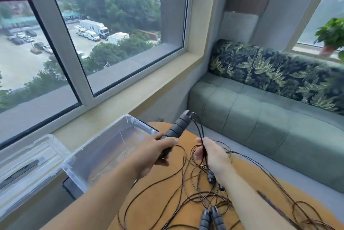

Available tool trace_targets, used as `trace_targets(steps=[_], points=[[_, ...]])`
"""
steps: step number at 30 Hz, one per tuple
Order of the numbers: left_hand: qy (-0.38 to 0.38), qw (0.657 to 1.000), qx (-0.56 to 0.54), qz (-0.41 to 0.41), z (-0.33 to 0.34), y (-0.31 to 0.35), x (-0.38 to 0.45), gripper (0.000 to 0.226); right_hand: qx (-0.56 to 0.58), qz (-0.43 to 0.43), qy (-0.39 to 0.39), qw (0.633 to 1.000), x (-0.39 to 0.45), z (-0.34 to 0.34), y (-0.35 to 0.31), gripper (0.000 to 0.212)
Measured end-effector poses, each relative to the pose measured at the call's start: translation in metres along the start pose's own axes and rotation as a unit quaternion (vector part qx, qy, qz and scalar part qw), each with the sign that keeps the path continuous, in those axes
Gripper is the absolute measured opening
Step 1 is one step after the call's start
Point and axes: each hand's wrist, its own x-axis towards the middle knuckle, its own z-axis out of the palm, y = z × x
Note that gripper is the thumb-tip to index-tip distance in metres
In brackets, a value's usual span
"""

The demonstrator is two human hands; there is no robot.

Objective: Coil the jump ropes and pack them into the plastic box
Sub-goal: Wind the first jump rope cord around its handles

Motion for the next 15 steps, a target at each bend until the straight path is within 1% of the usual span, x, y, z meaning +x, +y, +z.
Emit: trace_targets(steps=[1,2,3,4,5,6,8,10,12,13,15], points=[[0.019,1.0,0.0,0.003,0.005,0.003,0.004,0.025,-0.044,-0.02,0.018,0.999,-0.005,0.007,-0.002,0.038],[0.034,0.999,0.01,0.009,0.011,0.007,0.008,0.027,-0.128,-0.047,0.02,0.991,-0.009,0.014,-0.005,0.041],[0.05,0.998,0.032,0.017,0.016,0.01,0.013,0.027,-0.246,-0.078,0.007,0.966,-0.012,0.019,-0.009,0.044],[0.065,0.995,0.068,0.03,0.021,0.012,0.017,0.027,-0.356,-0.097,-0.01,0.929,-0.017,0.023,-0.014,0.044],[0.083,0.988,0.123,0.049,0.025,0.013,0.023,0.026,-0.438,-0.109,-0.03,0.892,-0.02,0.025,-0.02,0.042],[0.104,0.974,0.189,0.072,0.029,0.015,0.027,0.025,-0.484,-0.122,-0.047,0.865,-0.02,0.025,-0.027,0.038],[0.134,0.926,0.334,0.117,0.029,0.013,0.034,0.028,-0.537,-0.121,-0.076,0.831,-0.019,0.022,-0.041,0.025],[0.125,0.871,0.451,0.15,0.027,0.012,0.038,0.028,-0.601,-0.112,-0.097,0.786,-0.02,0.015,-0.058,0.015],[0.1,0.824,0.528,0.179,0.026,0.014,0.041,0.028,-0.664,-0.127,-0.131,0.725,-0.023,0.008,-0.074,0.016],[0.084,0.802,0.561,0.187,0.027,0.017,0.042,0.028,-0.683,-0.139,-0.142,0.703,-0.025,0.004,-0.08,0.015],[0.05,0.761,0.615,0.199,0.032,0.027,0.041,0.029,-0.701,-0.157,-0.156,0.678,-0.027,-0.004,-0.093,0.011]])
